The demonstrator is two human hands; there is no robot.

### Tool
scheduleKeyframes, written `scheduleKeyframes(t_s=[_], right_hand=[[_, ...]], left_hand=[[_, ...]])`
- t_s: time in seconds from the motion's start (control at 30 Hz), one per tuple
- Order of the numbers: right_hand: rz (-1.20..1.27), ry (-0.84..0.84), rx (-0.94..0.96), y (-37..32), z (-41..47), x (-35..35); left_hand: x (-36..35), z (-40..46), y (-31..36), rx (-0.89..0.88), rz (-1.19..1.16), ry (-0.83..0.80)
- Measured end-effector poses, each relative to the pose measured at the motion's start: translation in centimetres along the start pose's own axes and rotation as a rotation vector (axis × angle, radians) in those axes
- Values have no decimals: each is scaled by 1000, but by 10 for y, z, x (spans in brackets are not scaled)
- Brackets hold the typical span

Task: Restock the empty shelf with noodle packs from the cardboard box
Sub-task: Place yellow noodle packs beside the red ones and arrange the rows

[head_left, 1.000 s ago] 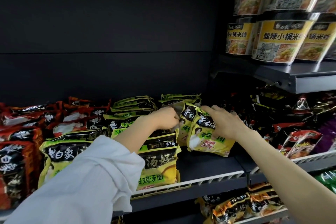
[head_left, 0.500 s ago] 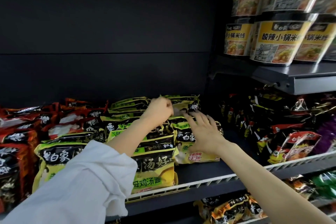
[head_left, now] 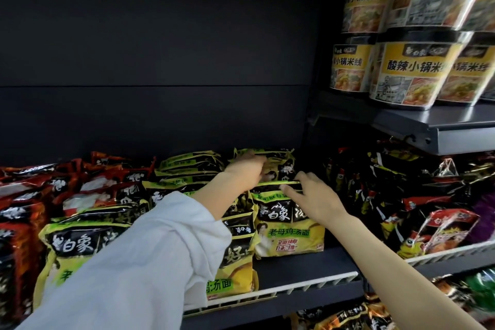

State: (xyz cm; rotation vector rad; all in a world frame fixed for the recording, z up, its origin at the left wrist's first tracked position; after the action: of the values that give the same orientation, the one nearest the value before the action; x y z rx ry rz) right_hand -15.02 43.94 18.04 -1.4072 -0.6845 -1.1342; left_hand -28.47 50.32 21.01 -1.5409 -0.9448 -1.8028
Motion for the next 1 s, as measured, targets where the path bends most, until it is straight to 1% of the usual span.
scheduleKeyframes(t_s=[0.03,0.1,0.17,0.23,0.3,0.33,0.37,0.4,0.47,0.53,0.6,0.63,0.73,0.83,0.87,0.93,1.0], right_hand=[[-9,14,7,-1,1,0],[6,9,16,-4,2,1],[102,-28,-1,-2,5,2],[177,-58,-15,1,6,2],[161,-48,-5,2,5,2],[136,-21,18,1,6,2],[110,6,43,-1,6,3],[86,24,64,-3,7,3],[30,39,103,-9,6,2],[-17,64,150,-17,4,2],[-49,69,191,-25,2,1],[-63,58,207,-28,2,-2],[-27,12,242,-31,1,-5],[89,16,195,-23,0,1],[123,38,156,-19,0,3],[169,51,66,-9,1,4],[156,-2,14,-4,2,2]], left_hand=[[1,1,-1,12,24,13],[5,2,-2,18,-19,65],[6,0,-1,24,-54,110],[4,-2,-3,44,-143,192],[3,-5,-5,58,-248,275],[3,-9,-6,67,-277,287],[3,-10,-6,70,-283,268],[2,-12,-5,72,-260,213],[1,-13,-6,94,-123,54],[6,-13,-14,137,-25,-65],[11,-11,-21,155,-59,-125],[14,-10,-22,144,-89,-117],[23,-12,-13,58,-220,53],[20,-12,0,-41,-186,111],[19,-12,1,-49,-178,141],[19,-13,-1,-22,-246,244],[18,-16,-6,32,-365,360]])
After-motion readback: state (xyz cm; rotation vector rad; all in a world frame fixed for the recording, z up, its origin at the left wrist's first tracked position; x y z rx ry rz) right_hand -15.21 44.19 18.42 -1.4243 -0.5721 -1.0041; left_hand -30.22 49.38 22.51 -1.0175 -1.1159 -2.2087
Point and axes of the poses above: each hand's wrist, its own z-axis towards the middle knuckle, its own x-axis out of the back of the hand, y = z × x, the point moved 7 cm from there along z, towards the middle knuckle, and after that the axes turned 12 degrees about -x, right-handed, at the moved point
